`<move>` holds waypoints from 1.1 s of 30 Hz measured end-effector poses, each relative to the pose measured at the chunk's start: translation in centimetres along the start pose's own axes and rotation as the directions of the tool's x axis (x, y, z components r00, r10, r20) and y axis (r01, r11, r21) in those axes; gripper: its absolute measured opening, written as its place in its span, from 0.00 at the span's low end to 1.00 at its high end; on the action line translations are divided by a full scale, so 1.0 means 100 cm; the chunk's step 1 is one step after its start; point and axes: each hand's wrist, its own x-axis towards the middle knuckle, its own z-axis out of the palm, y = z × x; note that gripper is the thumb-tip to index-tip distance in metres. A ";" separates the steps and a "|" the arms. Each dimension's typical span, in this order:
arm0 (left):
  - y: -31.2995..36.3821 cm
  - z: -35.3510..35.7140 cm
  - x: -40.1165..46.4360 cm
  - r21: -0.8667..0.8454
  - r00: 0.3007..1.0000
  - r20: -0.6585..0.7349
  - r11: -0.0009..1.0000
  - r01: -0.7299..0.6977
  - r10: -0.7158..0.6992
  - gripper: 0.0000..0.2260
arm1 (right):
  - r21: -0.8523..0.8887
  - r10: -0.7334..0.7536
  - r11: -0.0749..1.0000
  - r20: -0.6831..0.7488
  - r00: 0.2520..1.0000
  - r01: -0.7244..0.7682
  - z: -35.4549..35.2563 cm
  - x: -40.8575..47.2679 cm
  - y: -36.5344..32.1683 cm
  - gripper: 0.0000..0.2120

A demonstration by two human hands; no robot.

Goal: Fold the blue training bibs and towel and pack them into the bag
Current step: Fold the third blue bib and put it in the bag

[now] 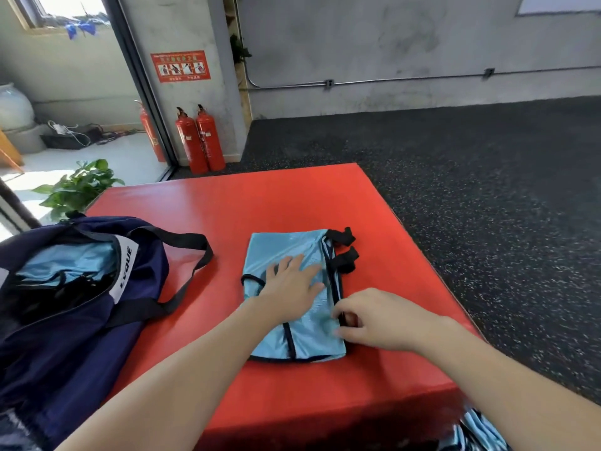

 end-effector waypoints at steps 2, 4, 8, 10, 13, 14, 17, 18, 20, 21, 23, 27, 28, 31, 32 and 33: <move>-0.008 -0.005 -0.020 -0.031 0.999 -0.031 0.999 -0.023 0.022 0.24 | 0.001 0.012 1.000 -0.018 1.000 -0.012 -0.002 -0.006 -0.001 0.16; -0.018 -0.010 -0.044 -0.087 0.995 -0.085 0.995 -0.052 0.044 0.23 | 0.013 0.011 1.000 -0.043 0.999 -0.010 -0.004 -0.011 -0.004 0.16; -0.042 -0.007 -0.099 -0.158 0.987 -0.147 0.983 -0.090 0.066 0.21 | 0.029 -0.023 0.999 -0.106 0.994 0.026 -0.001 -0.022 -0.015 0.16; -0.056 0.002 -0.125 -0.188 0.986 -0.164 0.980 -0.070 0.039 0.23 | 0.022 -0.078 0.996 -0.135 0.988 0.081 0.005 -0.026 -0.023 0.16; -0.070 0.012 -0.150 -0.245 0.986 -0.163 0.967 -0.063 0.023 0.19 | -0.020 -0.152 0.988 -0.094 0.984 0.151 0.015 -0.029 -0.035 0.16; -0.073 0.013 -0.154 -0.242 0.986 -0.162 0.967 -0.078 0.039 0.17 | -0.048 -0.171 0.985 -0.069 0.983 0.168 0.018 -0.030 -0.038 0.17; -0.081 0.016 -0.158 -0.207 0.980 -0.175 0.970 -0.129 0.093 0.14 | -0.127 -0.179 0.977 -0.032 0.983 0.174 0.022 -0.029 -0.042 0.19; -0.084 0.017 -0.159 -0.212 0.982 -0.171 0.970 -0.121 0.085 0.13 | -0.164 -0.185 0.971 -0.045 0.982 0.175 0.023 -0.028 -0.042 0.19; -0.088 0.019 -0.160 -0.236 0.981 -0.186 0.967 -0.094 0.051 0.13 | -0.246 -0.204 0.953 -0.085 0.975 0.178 0.026 -0.024 -0.044 0.16; -0.088 0.019 -0.160 -0.245 0.980 -0.196 0.965 -0.089 0.040 0.12 | -0.283 -0.219 0.942 -0.109 0.970 0.181 0.029 -0.021 -0.044 0.15; -0.085 0.017 -0.161 -0.246 0.975 -0.219 0.964 -0.101 0.046 0.12 | -0.342 -0.246 0.921 -0.147 0.958 0.184 0.035 -0.016 -0.045 0.13; -0.076 0.009 -0.162 -0.199 0.976 -0.218 0.978 -0.070 0.025 0.20 | -0.329 -0.196 0.935 -0.171 0.966 0.131 0.034 -0.009 -0.046 0.10; -0.074 0.009 -0.161 -0.164 0.977 -0.211 0.985 -0.055 0.019 0.22 | -0.262 -0.143 0.960 -0.181 0.973 0.093 0.031 -0.009 -0.046 0.09; -0.065 0.009 -0.159 -0.012 0.972 -0.233 1.000 -0.023 0.020 0.26 | 0.061 0.056 0.997 -0.127 0.990 -0.049 0.020 -0.014 -0.046 0.08; -0.063 0.010 -0.158 0.026 0.964 -0.265 0.999 -0.035 0.040 0.22 | 0.165 0.110 0.982 -0.101 0.989 -0.093 0.015 -0.016 -0.047 0.07; -0.062 0.010 -0.157 0.045 0.953 -0.297 0.998 -0.050 0.061 0.18 | 0.243 0.147 0.962 -0.084 0.986 -0.123 0.012 -0.019 -0.047 0.05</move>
